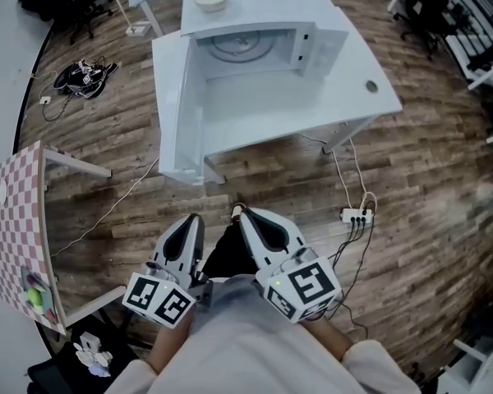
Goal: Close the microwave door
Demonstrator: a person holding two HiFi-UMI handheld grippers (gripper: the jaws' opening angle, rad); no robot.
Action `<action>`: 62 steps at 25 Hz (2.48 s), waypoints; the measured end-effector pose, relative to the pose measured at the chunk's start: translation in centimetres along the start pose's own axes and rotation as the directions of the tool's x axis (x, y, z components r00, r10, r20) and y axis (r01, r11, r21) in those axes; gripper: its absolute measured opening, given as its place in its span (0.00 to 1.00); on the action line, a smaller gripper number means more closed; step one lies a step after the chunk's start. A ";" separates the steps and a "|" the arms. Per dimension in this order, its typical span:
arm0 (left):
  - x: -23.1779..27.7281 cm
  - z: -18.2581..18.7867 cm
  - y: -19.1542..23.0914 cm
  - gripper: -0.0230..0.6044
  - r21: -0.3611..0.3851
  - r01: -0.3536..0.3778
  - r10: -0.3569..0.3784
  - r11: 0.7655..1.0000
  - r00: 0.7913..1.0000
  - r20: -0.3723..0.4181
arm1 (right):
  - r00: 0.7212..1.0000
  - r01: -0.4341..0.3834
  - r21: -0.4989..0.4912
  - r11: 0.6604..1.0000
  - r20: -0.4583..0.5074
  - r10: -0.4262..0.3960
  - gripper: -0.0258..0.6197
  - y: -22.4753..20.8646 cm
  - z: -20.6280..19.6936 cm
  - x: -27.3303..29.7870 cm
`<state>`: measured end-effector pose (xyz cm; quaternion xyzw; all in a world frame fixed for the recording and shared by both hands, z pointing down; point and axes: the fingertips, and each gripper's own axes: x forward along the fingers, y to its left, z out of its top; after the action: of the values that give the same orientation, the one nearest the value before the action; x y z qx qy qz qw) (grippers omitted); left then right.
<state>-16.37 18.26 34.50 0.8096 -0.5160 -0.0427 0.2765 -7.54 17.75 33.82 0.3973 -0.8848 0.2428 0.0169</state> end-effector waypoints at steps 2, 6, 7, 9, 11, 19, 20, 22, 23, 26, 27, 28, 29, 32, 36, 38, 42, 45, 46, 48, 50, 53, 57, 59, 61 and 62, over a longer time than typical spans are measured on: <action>0.3 0.4 0.6 0.07 -0.005 -0.006 0.006 1.000 1.000 0.004 | 1.000 -0.020 -0.009 1.000 -0.014 0.019 0.07 0.2 0.2 1.1; 1.1 1.3 2.0 0.07 -0.013 -0.018 0.018 1.000 1.000 0.008 | 0.998 -0.047 -0.021 0.999 -0.033 0.046 0.07 0.5 0.7 3.2; 1.3 1.6 2.3 0.07 -0.015 -0.020 0.020 1.000 1.000 0.010 | 0.998 -0.052 -0.022 0.998 -0.036 0.051 0.07 0.5 0.8 3.7; 1.8 2.2 3.0 0.07 -0.019 -0.021 0.021 1.000 1.000 0.014 | 0.997 -0.060 -0.026 0.998 -0.040 0.059 0.07 0.4 1.1 4.7; 2.3 2.7 3.5 0.07 -0.023 -0.019 0.019 1.000 1.000 0.017 | 0.997 -0.065 -0.031 0.997 -0.045 0.063 0.07 0.3 1.4 5.7; 4.2 5.6 5.6 0.07 -0.024 -0.001 0.002 1.000 0.999 0.041 | 0.995 -0.082 -0.054 0.995 -0.052 0.080 0.07 0.0 3.1 9.6; 4.3 6.1 5.9 0.07 -0.024 0.001 0.000 1.000 0.999 0.046 | 0.995 -0.085 -0.058 0.995 -0.052 0.082 0.07 0.0 3.4 10.1; 4.6 7.1 6.5 0.07 -0.024 0.003 -0.002 1.000 0.998 0.058 | 0.995 -0.090 -0.066 0.994 -0.052 0.087 0.07 0.1 3.9 11.2; 4.6 7.5 6.9 0.07 -0.024 0.003 -0.002 1.000 0.998 0.063 | 0.995 -0.093 -0.071 0.993 -0.052 0.089 0.07 0.2 4.1 11.7; 4.9 8.4 8.2 0.07 -0.026 0.003 -0.001 1.000 0.997 0.072 | 0.995 -0.095 -0.086 0.992 -0.051 0.091 0.07 0.3 4.6 12.9; 5.0 8.6 8.7 0.07 -0.027 0.001 0.000 1.000 0.997 0.073 | 0.995 -0.094 -0.090 0.992 -0.050 0.090 0.07 0.3 4.8 13.4; 5.0 8.8 9.2 0.07 -0.027 0.000 0.002 1.000 0.997 0.074 | 0.995 -0.091 -0.094 0.991 -0.050 0.087 0.07 0.3 4.9 13.8; 5.1 9.0 9.8 0.07 -0.026 -0.002 0.004 1.000 0.997 0.075 | 0.995 -0.087 -0.096 0.992 -0.051 0.083 0.07 0.2 4.9 14.2; 5.4 9.2 11.4 0.07 -0.020 -0.011 0.013 1.000 0.998 0.066 | 0.996 -0.074 -0.100 0.992 -0.054 0.069 0.07 0.2 5.0 15.3; 6.0 8.8 13.0 0.07 -0.008 -0.005 0.005 1.000 1.000 0.029 | 0.997 -0.055 -0.103 0.993 -0.051 0.050 0.07 0.3 5.1 16.6; 6.4 8.3 13.6 0.07 -0.012 0.007 -0.007 1.000 1.000 0.002 | 0.998 -0.043 -0.099 0.994 -0.053 0.038 0.07 0.2 4.9 17.1; 6.9 7.1 14.1 0.07 -0.017 0.030 -0.031 0.999 0.998 -0.054 | 0.998 -0.011 -0.089 0.996 -0.064 0.005 0.07 -0.4 4.5 17.4; 7.1 6.7 14.1 0.07 -0.019 0.054 -0.056 0.998 0.995 -0.081 | 0.998 0.010 -0.082 0.997 -0.066 -0.015 0.07 -1.0 4.6 17.5; 7.3 6.6 14.0 0.07 -0.021 0.062 -0.064 0.998 0.994 -0.088 | 0.998 0.016 -0.079 0.997 -0.067 -0.021 0.07 -1.1 4.6 17.6; 7.4 6.3 14.0 0.07 -0.032 0.073 -0.076 0.997 0.992 -0.097 | 0.997 0.027 -0.072 0.997 -0.072 -0.032 0.07 -1.5 4.4 17.5; 7.5 6.0 14.0 0.07 -0.041 0.076 -0.080 0.996 0.992 -0.102 | 0.996 0.032 -0.067 0.997 -0.080 -0.037 0.07 -1.8 4.1 17.5; 7.7 5.7 13.8 0.07 -0.053 0.082 -0.087 0.995 0.990 -0.109 | 0.996 0.029 -0.062 0.998 -0.088 -0.035 0.07 -2.2 3.8 17.6; 8.0 5.5 13.5 0.07 -0.065 0.095 -0.102 0.993 0.988 -0.114 | 0.995 0.020 -0.060 0.998 -0.094 -0.026 0.07 -2.2 3.9 17.8; 8.1 5.7 13.4 0.07 -0.074 0.105 -0.112 0.992 0.988 -0.107 | 0.995 0.017 -0.060 0.998 -0.096 -0.023 0.07 -2.3 3.9 17.9; 8.1 5.7 13.3 0.07 -0.081 0.113 -0.121 0.990 0.987 -0.104 | 0.995 0.018 -0.058 0.998 -0.096 -0.024 0.07 -2.3 3.9 18.0; 8.1 5.6 13.3 0.07 -0.081 0.114 -0.123 0.990 0.987 -0.107 | 0.995 0.020 -0.057 0.998 -0.097 -0.026 0.07 -2.4 3.8 17.9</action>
<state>-25.40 4.82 38.05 0.8290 -0.4487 -0.0328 0.3321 -17.51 2.25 35.41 0.3945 -0.8847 0.2370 0.0741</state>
